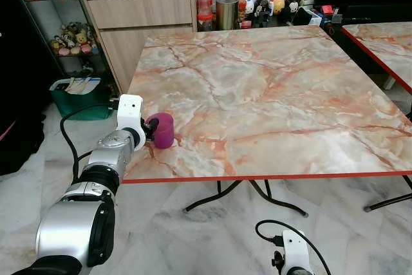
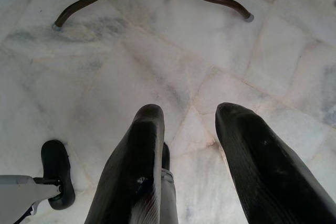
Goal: Setting the table
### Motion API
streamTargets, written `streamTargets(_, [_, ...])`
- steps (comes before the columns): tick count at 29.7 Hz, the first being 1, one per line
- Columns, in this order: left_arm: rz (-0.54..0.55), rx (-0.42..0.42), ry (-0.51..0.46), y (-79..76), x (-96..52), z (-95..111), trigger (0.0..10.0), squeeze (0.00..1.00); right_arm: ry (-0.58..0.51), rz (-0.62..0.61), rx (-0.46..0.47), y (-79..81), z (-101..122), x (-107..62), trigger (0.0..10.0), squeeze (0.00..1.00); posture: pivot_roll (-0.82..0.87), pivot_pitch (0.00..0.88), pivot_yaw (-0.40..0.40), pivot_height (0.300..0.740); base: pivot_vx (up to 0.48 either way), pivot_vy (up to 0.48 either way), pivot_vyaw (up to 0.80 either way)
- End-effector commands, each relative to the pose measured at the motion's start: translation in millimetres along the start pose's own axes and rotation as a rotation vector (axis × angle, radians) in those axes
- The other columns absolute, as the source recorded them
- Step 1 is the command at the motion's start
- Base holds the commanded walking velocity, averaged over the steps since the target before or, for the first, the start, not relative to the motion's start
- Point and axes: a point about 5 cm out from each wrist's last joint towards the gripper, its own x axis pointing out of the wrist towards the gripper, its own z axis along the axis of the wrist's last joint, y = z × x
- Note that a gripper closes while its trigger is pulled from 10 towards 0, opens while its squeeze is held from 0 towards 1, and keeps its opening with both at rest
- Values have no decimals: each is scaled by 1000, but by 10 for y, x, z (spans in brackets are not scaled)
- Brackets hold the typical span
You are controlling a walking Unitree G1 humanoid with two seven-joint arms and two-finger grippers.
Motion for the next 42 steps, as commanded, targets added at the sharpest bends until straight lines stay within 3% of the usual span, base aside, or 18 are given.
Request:
streamTargets(1, [-1,14,38,1,-2,-55,10000,0,8,4,-7,23,-27,-6,10000,0,-51,0,66,728,0,0,0])
streamTargets(9, [-5,13,43,-12,1,-49,10000,0,7,0,-5,20,-26,-6,10000,0,-52,0,66,728,0,0,0])
streamTargets(11, [-9,14,45,-14,1,-51,9137,0,7,0,-5,20,-26,-5,10000,0,-52,0,66,728,0,0,0])
streamTargets(12, [-11,14,48,-13,1,-52,7529,0,7,0,-5,20,-25,-5,10000,0,-52,0,66,728,0,0,0])
streamTargets(13, [-14,15,51,-13,0,-55,7294,0,7,0,-4,20,-25,-5,10000,0,-52,0,66,728,0,0,0])
streamTargets(14, [-20,19,55,-15,-1,-60,1608,0,7,1,-5,21,-23,-5,10000,0,-50,0,65,728,0,0,0])
streamTargets(15, [-20,19,55,-15,-1,-60,1608,0,7,1,-5,21,-23,-5,10000,0,-50,0,65,728,0,0,0])
streamTargets(16, [-25,21,57,-19,-2,-62,196,0,7,2,-6,23,-21,-4,10000,0,-49,0,65,728,0,0,0])
streamTargets(42, [-39,22,50,-40,0,-56,0,0,2,0,-6,22,-2,-1,10000,0,-47,0,63,728,0,0,0])
